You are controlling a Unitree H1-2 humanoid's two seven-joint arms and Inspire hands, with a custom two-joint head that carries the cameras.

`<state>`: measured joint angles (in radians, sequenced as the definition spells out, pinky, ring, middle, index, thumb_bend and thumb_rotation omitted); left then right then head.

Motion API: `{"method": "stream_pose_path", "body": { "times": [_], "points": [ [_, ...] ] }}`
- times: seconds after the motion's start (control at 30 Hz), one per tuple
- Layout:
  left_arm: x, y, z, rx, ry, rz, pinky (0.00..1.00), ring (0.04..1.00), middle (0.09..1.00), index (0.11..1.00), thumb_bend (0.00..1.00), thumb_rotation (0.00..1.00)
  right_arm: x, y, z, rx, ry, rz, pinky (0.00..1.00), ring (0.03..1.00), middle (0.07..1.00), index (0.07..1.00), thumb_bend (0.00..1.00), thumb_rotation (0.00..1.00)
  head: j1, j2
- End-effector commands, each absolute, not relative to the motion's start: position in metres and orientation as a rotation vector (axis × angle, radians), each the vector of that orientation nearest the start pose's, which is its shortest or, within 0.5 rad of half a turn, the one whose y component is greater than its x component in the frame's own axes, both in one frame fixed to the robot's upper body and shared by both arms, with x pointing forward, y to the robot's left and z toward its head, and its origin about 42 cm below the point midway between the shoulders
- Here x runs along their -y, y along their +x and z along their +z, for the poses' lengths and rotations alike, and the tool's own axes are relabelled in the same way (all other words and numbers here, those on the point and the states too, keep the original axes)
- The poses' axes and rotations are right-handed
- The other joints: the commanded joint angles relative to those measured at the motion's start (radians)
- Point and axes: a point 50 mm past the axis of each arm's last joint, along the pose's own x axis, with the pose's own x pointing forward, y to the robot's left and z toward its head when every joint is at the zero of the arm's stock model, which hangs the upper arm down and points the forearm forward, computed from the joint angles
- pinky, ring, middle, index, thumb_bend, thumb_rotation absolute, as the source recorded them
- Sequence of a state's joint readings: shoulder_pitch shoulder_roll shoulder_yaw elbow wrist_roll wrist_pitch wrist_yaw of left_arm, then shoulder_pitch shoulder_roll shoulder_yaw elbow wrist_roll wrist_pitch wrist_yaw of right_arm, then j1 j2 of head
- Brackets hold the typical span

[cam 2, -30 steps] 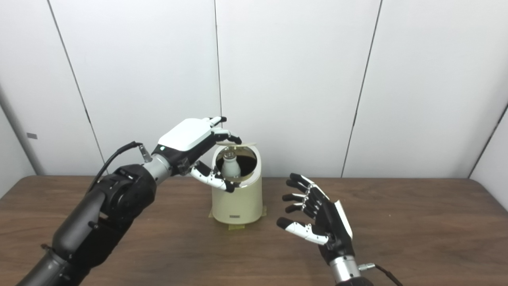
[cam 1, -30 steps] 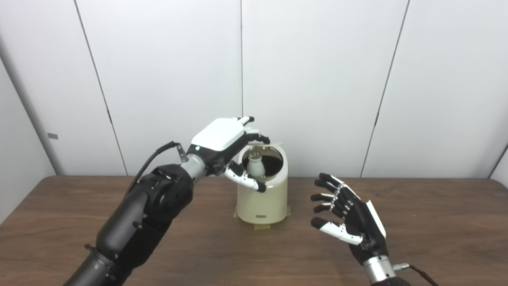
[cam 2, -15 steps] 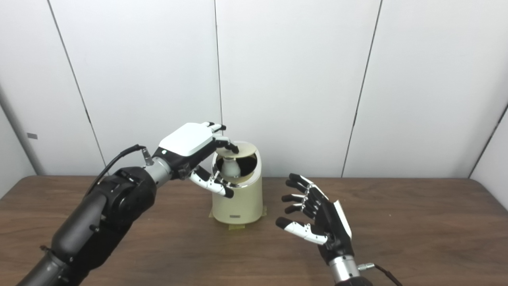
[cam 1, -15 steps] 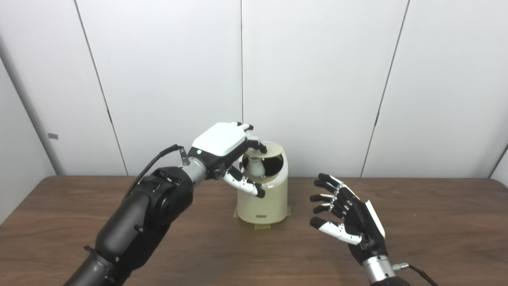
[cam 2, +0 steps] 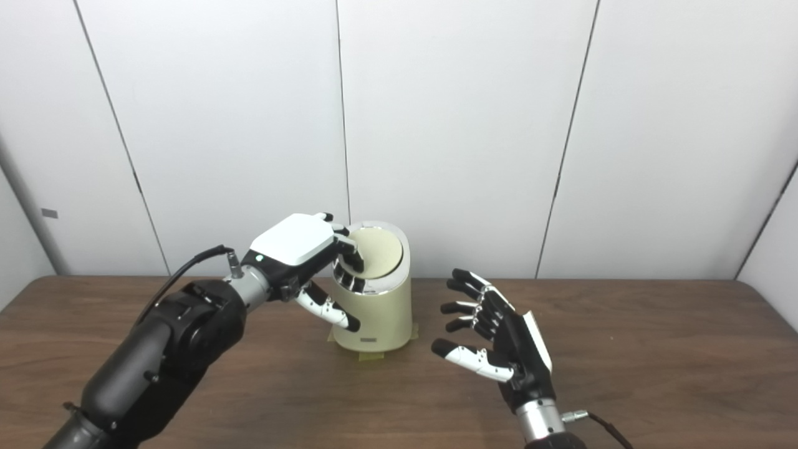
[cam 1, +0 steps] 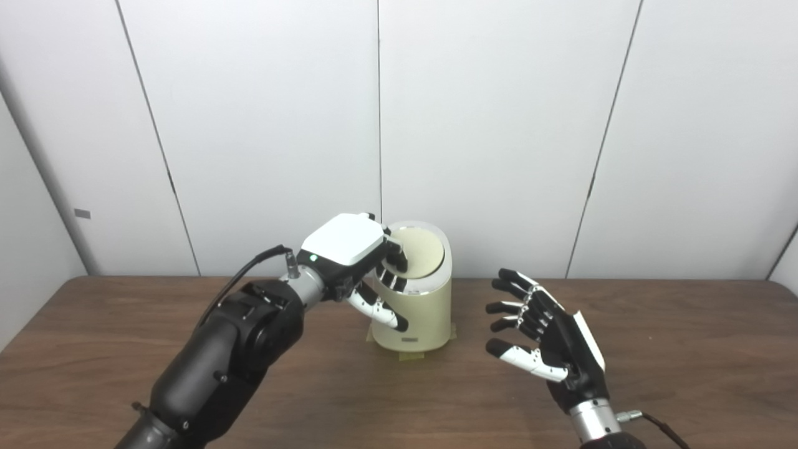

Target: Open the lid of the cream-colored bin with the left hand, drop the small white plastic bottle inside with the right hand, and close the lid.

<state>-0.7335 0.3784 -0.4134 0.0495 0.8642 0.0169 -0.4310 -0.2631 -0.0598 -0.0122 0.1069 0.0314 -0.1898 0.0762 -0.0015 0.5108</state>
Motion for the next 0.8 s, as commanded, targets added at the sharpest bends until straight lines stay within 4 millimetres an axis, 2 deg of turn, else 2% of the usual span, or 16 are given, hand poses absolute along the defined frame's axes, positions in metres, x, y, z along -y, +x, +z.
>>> {"method": "stream_pose_path", "body": {
  "times": [0.0,0.37,0.77],
  "points": [
    [-0.155,0.444,0.316,0.522,1.500,-0.455,1.00,0.907,0.718,0.691,1.00,0.48,0.205,0.370,0.183,0.414,-0.030,0.133,0.53,0.674,0.803,0.809,0.83,0.34,0.001,0.002],
    [-0.142,0.439,0.285,0.489,1.584,-0.487,1.00,0.946,0.732,0.720,1.00,0.46,0.205,0.369,0.185,0.412,-0.031,0.132,0.53,0.663,0.798,0.807,0.84,0.34,0.000,0.012],
    [-0.136,0.437,0.276,0.477,1.600,-0.507,1.00,0.932,0.729,0.713,1.00,0.45,0.203,0.368,0.187,0.405,-0.025,0.137,0.52,0.667,0.795,0.801,0.84,0.34,0.001,0.016]
  ]
}}
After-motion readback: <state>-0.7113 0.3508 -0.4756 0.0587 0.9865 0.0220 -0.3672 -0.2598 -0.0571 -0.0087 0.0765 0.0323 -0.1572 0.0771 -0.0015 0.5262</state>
